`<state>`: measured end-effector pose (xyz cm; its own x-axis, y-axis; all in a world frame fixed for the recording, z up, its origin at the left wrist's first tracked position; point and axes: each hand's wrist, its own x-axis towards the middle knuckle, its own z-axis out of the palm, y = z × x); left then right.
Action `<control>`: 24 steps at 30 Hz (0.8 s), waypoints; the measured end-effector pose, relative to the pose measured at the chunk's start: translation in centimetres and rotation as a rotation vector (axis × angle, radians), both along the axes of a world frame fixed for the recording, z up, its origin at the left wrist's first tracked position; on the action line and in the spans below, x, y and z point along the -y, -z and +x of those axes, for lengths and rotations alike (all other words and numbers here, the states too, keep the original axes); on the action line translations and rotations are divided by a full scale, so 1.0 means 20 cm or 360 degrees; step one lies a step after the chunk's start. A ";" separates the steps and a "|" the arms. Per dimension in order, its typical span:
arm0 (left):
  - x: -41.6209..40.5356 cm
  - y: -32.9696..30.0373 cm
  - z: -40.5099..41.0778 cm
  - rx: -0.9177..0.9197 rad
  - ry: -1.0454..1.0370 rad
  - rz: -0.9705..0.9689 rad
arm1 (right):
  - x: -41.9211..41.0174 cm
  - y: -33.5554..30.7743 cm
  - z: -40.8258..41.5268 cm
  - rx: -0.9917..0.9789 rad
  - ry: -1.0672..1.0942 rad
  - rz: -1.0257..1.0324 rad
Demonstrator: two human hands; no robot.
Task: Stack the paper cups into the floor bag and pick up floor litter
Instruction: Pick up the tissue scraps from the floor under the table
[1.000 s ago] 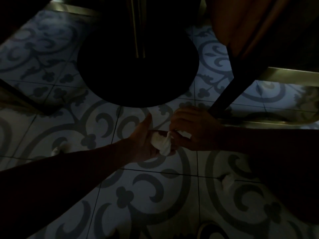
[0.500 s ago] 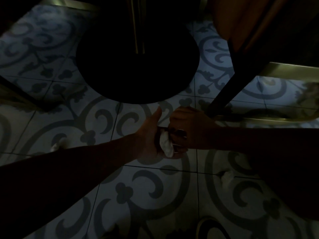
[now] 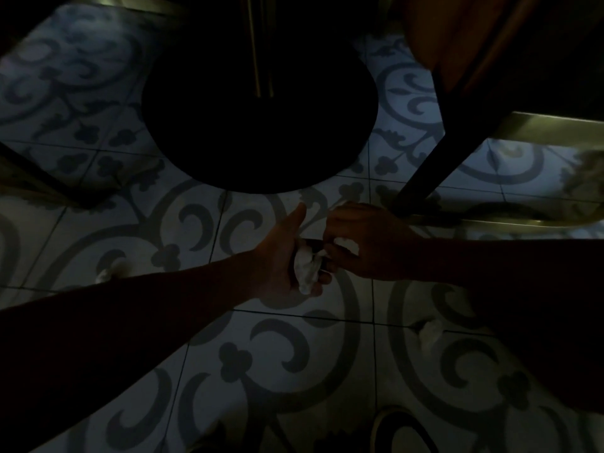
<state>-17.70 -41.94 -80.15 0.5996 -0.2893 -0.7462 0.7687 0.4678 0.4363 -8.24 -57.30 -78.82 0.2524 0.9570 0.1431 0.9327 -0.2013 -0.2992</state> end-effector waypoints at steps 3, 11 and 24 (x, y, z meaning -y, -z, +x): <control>0.01 0.02 0.01 0.0002 -0.0024 -0.0001 | 0.02 0.00 0.00 -0.0014 0.0046 -0.0034; 0.05 0.09 0.05 0.0038 0.0015 -0.0025 | 0.27 0.04 0.03 0.0000 0.0169 -0.0594; 0.10 0.10 0.09 0.0070 0.0087 -0.0044 | 0.69 0.16 -0.04 -0.0068 0.0019 -0.1917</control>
<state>-15.98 -44.00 -82.16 0.6144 -0.3428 -0.7107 0.7738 0.4381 0.4576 -9.05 -71.09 -81.95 0.2448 0.4684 -0.8489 0.9228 -0.3811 0.0558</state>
